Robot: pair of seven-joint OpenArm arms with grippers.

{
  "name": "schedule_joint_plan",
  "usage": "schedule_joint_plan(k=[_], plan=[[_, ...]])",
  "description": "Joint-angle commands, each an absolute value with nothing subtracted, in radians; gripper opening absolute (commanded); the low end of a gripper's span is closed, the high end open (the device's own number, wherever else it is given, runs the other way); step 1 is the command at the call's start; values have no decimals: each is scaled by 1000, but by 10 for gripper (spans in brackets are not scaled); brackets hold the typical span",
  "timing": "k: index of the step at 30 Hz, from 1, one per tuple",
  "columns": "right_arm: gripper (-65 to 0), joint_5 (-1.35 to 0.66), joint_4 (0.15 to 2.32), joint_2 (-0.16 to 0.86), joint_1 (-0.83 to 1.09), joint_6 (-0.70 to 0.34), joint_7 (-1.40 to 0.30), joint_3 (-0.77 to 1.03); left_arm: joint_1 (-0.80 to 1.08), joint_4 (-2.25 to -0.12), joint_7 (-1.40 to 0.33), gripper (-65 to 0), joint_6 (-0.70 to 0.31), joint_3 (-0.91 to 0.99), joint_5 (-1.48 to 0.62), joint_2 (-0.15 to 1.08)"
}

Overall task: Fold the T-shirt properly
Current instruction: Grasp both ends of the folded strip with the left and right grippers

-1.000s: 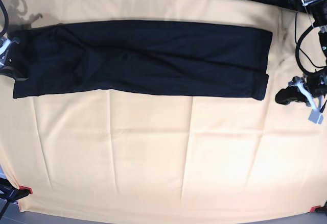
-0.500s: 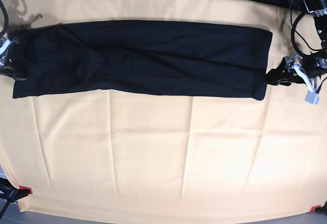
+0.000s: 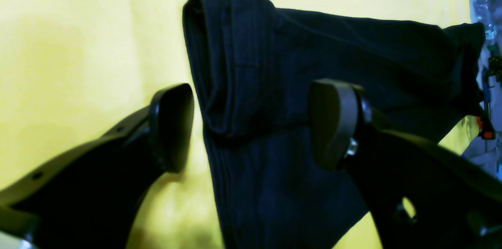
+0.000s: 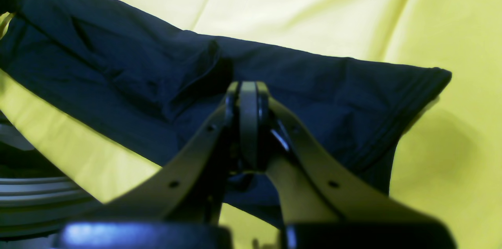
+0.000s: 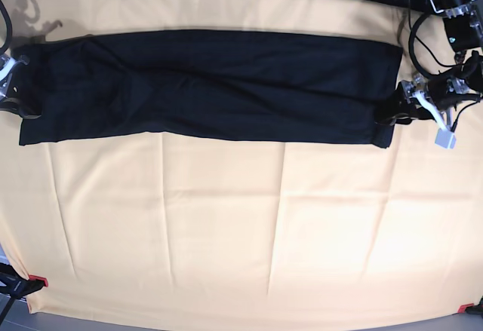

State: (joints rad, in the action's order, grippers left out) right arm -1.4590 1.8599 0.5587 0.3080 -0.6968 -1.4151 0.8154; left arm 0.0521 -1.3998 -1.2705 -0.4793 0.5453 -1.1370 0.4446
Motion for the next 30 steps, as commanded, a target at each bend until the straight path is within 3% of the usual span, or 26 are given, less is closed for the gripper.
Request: schedule_joint_plan(k=[1,16,18,21,22,30], plan=[[-650,-1484,1875,582,302,-698,-1396,825,54,-1409,-1291,-184,-477,548,-1130,445],[-650,-1484,1875,582,302,-698,-1396,825,49,-1409,-1290,-200,-501,387,-1161,397],[-650,-1484,1875,582,303,-698,-1396,825,49,-1409,-1285,-303,-501,388,-1145,400],[-650,-1484,1875,582,303,-698,-1396,825,49,-1409,-1279,-607,-500,405,-1092,399],[-650,-1484,1875,582,302,-698,-1396,825,49,-1409,-1279,-650,-500,416,-1088,399],[-650,-1484,1875,582,302,-698,-1396,825,19,-1409,-1257,-650,-492,567,-1094,405]])
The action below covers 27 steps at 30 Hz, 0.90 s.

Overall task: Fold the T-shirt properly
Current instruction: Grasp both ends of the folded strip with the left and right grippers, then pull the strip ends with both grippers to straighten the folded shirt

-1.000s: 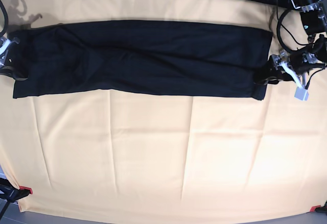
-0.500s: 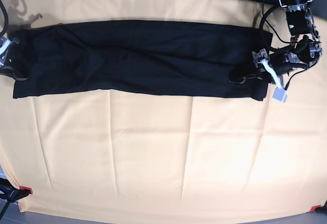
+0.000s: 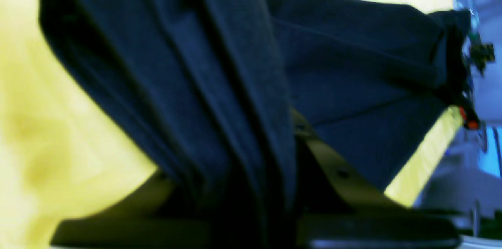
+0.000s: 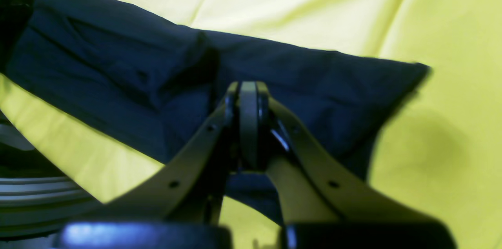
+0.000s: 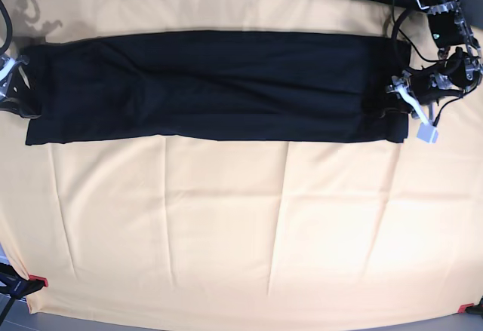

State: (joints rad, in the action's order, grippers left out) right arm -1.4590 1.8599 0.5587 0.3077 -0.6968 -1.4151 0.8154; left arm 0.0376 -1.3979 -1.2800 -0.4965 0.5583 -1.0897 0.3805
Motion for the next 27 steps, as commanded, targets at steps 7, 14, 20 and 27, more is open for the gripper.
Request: schedule_joint_plan(k=[7,14,20,27], plan=[[-650,-1484,1877,577,308,-698,-1396,797,-18,-1409,-1256,-650,-493,604,-1115,481],[-650,-1386,1877,576,282,-698,-1316,524,-62,-1409,-1256,-650,-504,603,-1117,499],[-650,-960,1844,535,288,-698,-1018,326,-62,-1409,-1258,-650,-505,603,-1149,519],[-650,-645,1727,468,288,-698,-852,208,-61,-1409,-1273,-650,-504,603,-1166,521]])
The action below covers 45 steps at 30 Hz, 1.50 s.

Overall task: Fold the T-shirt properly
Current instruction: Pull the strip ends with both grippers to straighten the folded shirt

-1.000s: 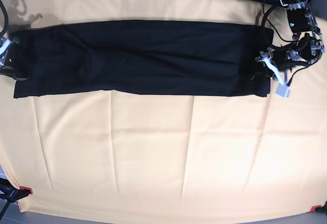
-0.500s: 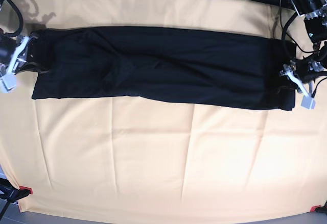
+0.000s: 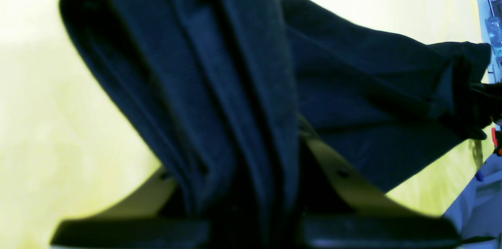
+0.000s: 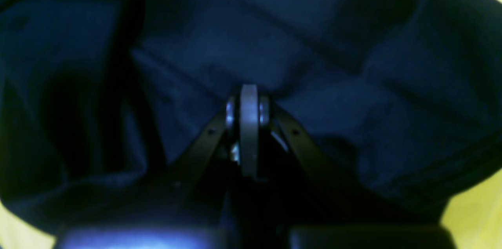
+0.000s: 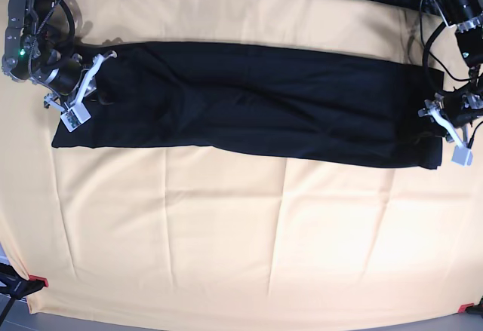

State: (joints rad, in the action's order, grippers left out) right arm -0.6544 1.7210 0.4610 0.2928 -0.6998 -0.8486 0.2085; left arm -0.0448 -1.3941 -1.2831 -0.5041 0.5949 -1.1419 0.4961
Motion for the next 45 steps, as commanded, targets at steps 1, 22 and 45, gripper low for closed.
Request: schedule_joint_plan(k=[1,22,45], plan=[[-650,-645,1718,464,289,-698,-854,200,-62,-1409,-1282,-650,-504,603,-1173,524],[-454,-719,1821,460,288,-621,-918,194,-58,-1409,-1286,-650,-504,603,-1190,673],[-650,-583,1873,377,290,-695,-841,196,-44,-1409,-1312,-650,-505,582,-1226,663]])
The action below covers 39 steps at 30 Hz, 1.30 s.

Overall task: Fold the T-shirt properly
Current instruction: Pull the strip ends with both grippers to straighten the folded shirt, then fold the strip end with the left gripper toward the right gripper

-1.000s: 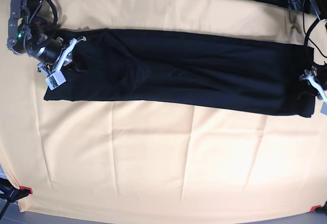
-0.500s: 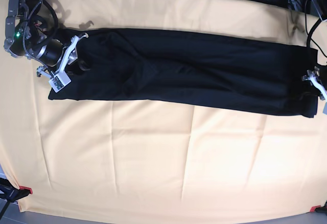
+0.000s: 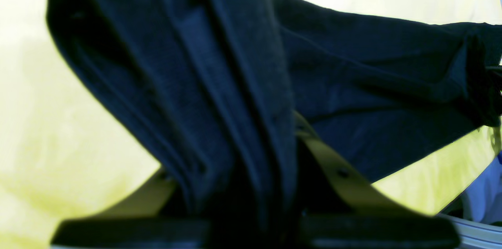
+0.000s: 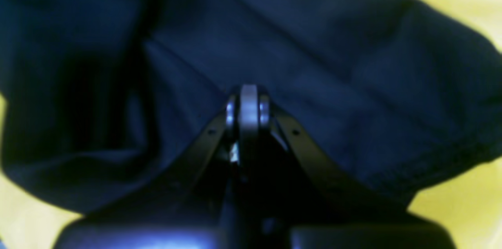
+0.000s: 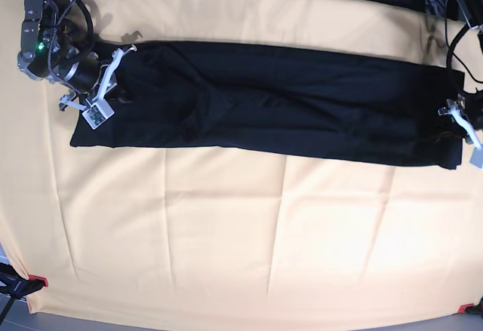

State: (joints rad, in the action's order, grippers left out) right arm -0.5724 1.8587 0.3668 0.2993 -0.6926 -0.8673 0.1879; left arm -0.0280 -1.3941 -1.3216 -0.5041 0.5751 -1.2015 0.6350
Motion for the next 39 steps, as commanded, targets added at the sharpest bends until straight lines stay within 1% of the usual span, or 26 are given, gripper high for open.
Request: schedule_joint_plan(k=[1,7,9,12,17,22,29,32,39], plan=[[-650,-582,1862,377,291,-695,-839,196,-44,-1409,-1325,-650,-508,582,-1246,663],[-650,-582,1790,377,291,-668,-839,196,-44,-1409,-1396,-650,-574,582,-1471,662],[-650,-583,1781,377,291,-665,-839,196,-44,-1409,-1396,-650,-590,582,-1484,661],[-650,-598,1781,377,291,-665,-840,196,-44,-1423,-1396,-650,-588,582,-1484,652],[-650,-605,1781,376,291,-651,-840,196,-44,-1472,-1396,-650,-588,582,-1484,609],[-650,-604,1781,377,291,-636,-840,196,-39,-1544,-1396,-650,-592,561,-1484,538],[-650,-601,1781,377,291,-636,-837,196,-5,-1625,-1396,-650,-607,443,-1484,436],[-650,-601,1781,377,291,-636,-838,196,-6,-1625,-1396,-650,-611,416,-1484,373],[-650,-601,1781,377,291,-636,-841,196,-9,-1625,-1396,-650,-669,398,-1484,214]])
